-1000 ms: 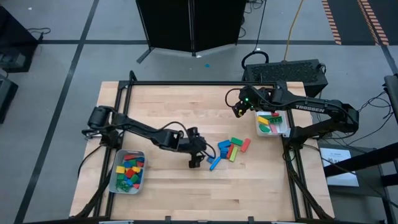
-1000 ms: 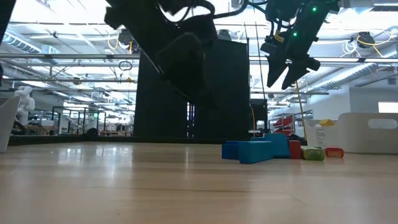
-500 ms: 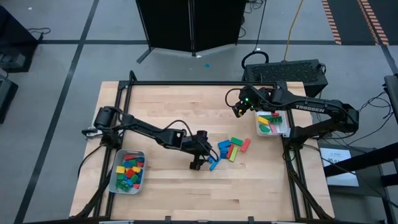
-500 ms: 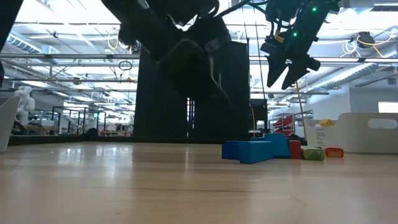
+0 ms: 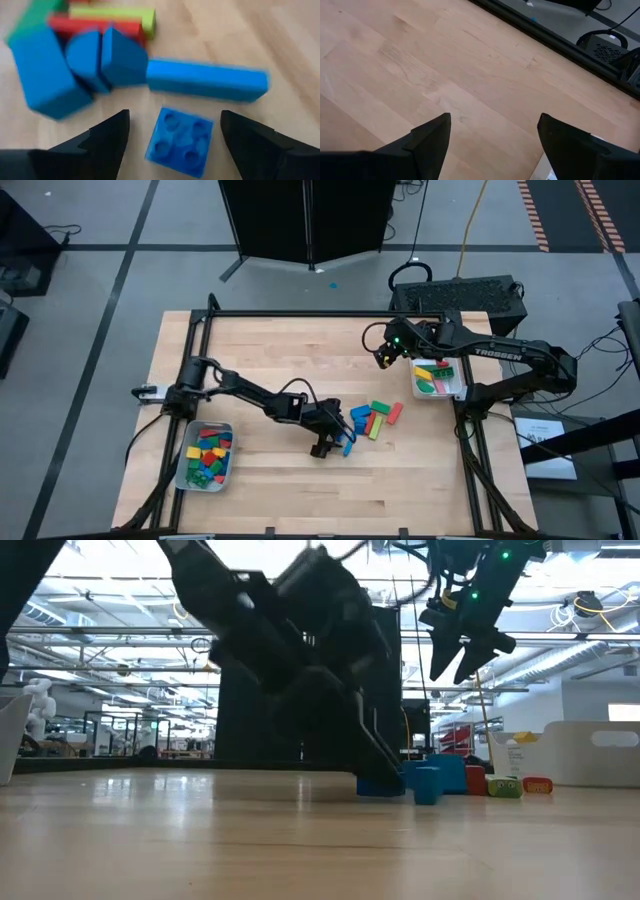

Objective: Sort blocks by size
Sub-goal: Put the blue game piece into the gray bin

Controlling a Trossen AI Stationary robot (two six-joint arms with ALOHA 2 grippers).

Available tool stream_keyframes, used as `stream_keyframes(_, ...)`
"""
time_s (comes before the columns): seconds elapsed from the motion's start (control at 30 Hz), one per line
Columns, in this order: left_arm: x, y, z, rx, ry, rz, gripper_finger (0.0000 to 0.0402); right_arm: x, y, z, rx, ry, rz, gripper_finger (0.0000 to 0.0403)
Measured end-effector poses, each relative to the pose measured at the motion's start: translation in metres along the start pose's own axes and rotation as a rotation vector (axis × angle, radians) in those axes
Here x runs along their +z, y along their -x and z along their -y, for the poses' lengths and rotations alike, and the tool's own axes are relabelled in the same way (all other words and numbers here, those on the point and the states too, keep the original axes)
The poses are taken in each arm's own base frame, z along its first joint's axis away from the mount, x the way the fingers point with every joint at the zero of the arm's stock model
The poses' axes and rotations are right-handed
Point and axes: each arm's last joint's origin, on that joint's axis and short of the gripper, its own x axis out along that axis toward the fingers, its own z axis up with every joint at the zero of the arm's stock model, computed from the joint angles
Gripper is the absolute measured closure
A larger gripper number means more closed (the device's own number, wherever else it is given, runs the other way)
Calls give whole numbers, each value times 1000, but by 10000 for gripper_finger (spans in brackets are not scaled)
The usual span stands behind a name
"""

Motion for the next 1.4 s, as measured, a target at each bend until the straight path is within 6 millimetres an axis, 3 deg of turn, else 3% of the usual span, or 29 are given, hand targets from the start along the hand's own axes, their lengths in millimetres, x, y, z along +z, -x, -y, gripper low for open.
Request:
stream_keyframes(0.13, -7, -7, -3, -12, 40, -10, 132, -1, 0, 1, -5, 6, -8, 112)
stream_keyframes(0.33, -10, -8, -1, -15, 101, -45, 268, -1, 0, 1, -8, 10, -12, 112)
stream_keyframes(0.47, -9, 0, -1, -7, 132, -86, 277, -1, 0, 1, -7, 33, -12, 112)
stream_keyframes(0.6, -5, 22, 0, 3, 185, -184, 277, -1, 0, 1, -6, 38, -11, 112)
stream_keyframes(0.8, 8, 87, 16, 0, 321, -393, 277, -1, 0, 0, -3, 65, -7, 112)
stream_keyframes(1.0, 20, 181, 59, 30, 522, -547, 277, 2, 0, -2, 15, 86, 25, 112)
stream_keyframes(1.17, 9, 251, 98, 121, 710, -670, 277, 4, 0, -3, 24, 86, 42, 112)
stream_keyframes(1.3, -2, 289, 123, 188, 813, -711, 277, 5, 0, -3, 31, 85, 54, 112)
stream_keyframes(1.4, -8, 306, 136, 227, 843, -697, 277, 6, 0, -4, 37, 80, 65, 112)
